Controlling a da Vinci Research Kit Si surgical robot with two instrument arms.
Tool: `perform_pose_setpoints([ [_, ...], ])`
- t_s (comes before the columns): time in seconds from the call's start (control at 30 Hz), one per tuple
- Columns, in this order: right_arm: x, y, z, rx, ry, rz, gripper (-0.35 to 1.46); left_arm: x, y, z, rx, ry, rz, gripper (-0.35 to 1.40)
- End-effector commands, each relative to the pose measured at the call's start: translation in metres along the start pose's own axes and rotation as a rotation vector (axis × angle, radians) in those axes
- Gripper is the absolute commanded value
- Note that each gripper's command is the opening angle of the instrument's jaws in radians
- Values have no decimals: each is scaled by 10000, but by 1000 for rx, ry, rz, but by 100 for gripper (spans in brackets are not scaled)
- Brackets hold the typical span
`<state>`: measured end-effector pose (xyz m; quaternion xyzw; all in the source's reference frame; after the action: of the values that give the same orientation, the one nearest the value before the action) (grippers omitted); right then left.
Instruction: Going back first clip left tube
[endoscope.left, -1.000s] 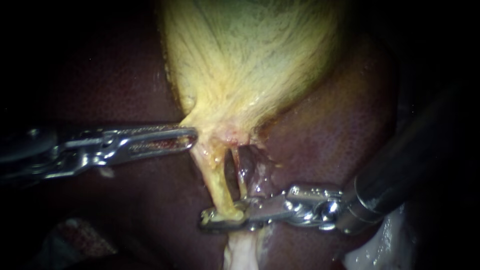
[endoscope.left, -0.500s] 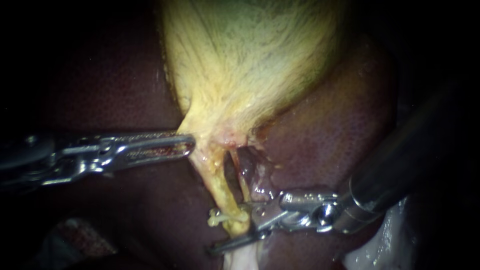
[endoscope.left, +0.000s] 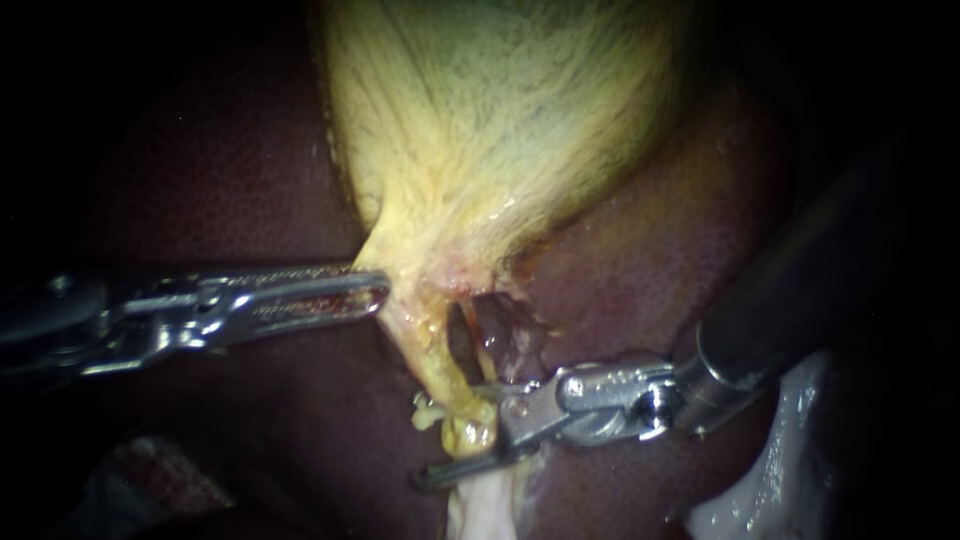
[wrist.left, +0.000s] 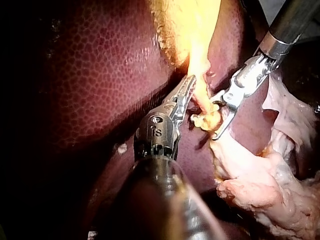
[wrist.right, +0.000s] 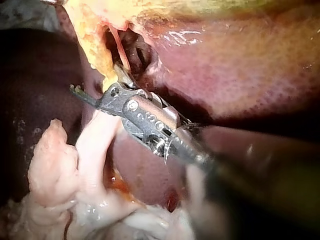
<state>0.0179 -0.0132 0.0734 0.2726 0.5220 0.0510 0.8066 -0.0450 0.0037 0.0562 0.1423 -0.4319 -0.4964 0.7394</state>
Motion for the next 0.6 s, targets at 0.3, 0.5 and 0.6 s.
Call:
perform_pose_setpoints([
  [0.3, 1, 4, -4, -14, -4, -129, 60, 1, 0, 0, 0, 0, 0, -1],
  [0.5, 0, 2, -8, -14, -3, -105, 60, 2, 1, 0, 0, 0, 1, -1],
  [0.6, 0, 1, -13, -23, 1, -22, 60, 3, 1, 0, 0, 0, 2, -1],
])
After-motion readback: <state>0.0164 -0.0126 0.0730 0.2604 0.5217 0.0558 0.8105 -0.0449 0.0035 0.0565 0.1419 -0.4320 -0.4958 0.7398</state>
